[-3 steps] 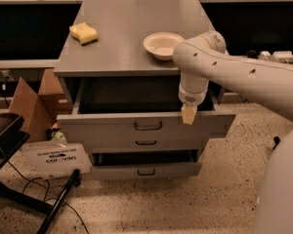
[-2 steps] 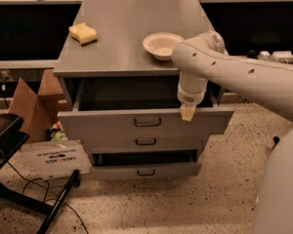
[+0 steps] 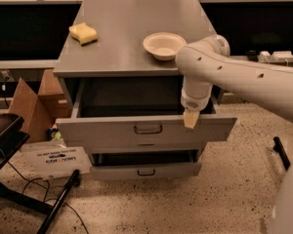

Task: Open top drawer

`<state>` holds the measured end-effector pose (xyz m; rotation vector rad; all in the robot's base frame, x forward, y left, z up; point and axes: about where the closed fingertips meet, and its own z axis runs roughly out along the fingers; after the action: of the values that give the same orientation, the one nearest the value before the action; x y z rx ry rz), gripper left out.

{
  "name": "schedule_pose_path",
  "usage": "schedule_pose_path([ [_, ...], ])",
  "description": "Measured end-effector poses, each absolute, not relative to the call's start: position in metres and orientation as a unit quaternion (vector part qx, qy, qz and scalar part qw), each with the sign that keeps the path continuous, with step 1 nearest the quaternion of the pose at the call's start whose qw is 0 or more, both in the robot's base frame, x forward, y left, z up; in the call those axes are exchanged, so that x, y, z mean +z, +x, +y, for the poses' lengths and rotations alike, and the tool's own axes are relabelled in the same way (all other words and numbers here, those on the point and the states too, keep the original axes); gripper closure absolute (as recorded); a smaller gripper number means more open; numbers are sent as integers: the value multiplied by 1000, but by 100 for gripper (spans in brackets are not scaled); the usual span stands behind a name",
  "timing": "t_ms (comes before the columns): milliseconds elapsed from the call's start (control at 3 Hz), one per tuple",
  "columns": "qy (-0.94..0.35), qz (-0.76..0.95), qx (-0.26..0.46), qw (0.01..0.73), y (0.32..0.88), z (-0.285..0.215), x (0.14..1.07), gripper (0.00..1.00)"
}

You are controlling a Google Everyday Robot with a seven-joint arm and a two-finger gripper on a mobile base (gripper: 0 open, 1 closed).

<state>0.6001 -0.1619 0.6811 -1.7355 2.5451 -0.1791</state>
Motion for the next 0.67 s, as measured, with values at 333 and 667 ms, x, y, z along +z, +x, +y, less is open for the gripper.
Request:
schedule_pose_path([
  [333,-552,832,-49,24,584,-165,684,100],
  [667,-545,837,-42,25,576,-163,686,100],
])
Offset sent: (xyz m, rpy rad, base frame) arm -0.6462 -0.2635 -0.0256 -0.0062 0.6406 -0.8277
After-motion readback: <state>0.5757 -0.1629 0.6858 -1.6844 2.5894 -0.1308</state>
